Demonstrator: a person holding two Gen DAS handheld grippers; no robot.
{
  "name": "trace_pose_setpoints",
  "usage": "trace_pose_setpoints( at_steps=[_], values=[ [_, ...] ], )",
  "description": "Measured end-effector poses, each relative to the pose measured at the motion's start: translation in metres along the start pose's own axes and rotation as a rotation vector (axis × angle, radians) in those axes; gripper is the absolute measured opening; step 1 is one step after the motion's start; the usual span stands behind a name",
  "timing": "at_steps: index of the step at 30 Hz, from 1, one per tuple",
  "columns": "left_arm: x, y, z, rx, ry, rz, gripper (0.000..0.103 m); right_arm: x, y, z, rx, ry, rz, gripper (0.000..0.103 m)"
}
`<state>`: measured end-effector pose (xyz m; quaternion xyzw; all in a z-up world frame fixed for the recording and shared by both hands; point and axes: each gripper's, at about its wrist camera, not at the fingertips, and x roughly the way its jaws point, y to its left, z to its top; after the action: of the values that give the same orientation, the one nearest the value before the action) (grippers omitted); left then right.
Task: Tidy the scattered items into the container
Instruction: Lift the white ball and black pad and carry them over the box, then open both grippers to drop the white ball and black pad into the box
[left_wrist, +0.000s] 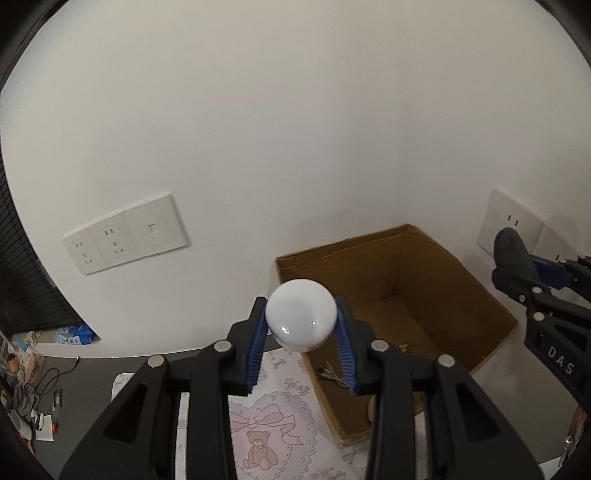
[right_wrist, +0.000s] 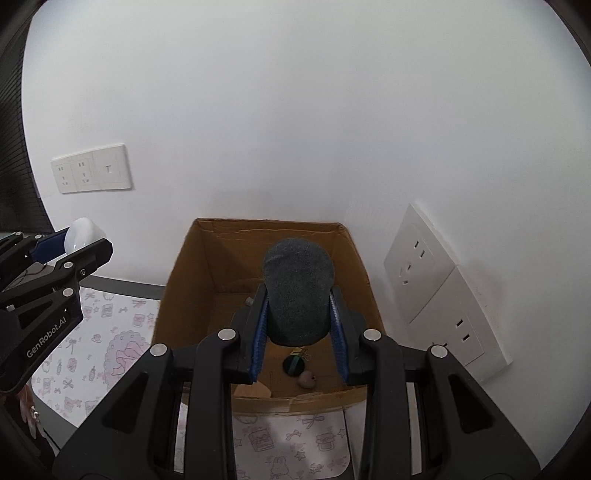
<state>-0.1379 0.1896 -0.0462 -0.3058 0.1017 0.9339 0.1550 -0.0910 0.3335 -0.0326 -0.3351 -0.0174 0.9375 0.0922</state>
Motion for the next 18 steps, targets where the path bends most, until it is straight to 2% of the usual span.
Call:
trace_pose_setpoints(
  at_steps=[7,15,16,17,18],
  values=[
    [0.035,-0.017,0.002,0.024,0.051,-0.028,0.035,0.030,-0.017,0.002,0.024,0.045,-0.011,0.031],
    [0.071,-0.026,0.002,0.034,0.117,-0.068,0.035,0.062,-0.019,0.003,0.033,0.105,-0.005,0.033],
    [0.076,-0.026,0.001,0.032,0.141,-0.085,0.039,0.064,-0.020,0.003,0.036,0.109,-0.006,0.042],
    [0.082,-0.027,0.001,0.032,0.172,-0.088,0.049,0.067,-0.021,0.004,0.044,0.110,-0.006,0.057],
    [0.088,-0.028,-0.001,0.042,0.195,-0.064,0.084,0.068,-0.023,0.004,0.058,0.106,-0.004,0.065]
  ],
)
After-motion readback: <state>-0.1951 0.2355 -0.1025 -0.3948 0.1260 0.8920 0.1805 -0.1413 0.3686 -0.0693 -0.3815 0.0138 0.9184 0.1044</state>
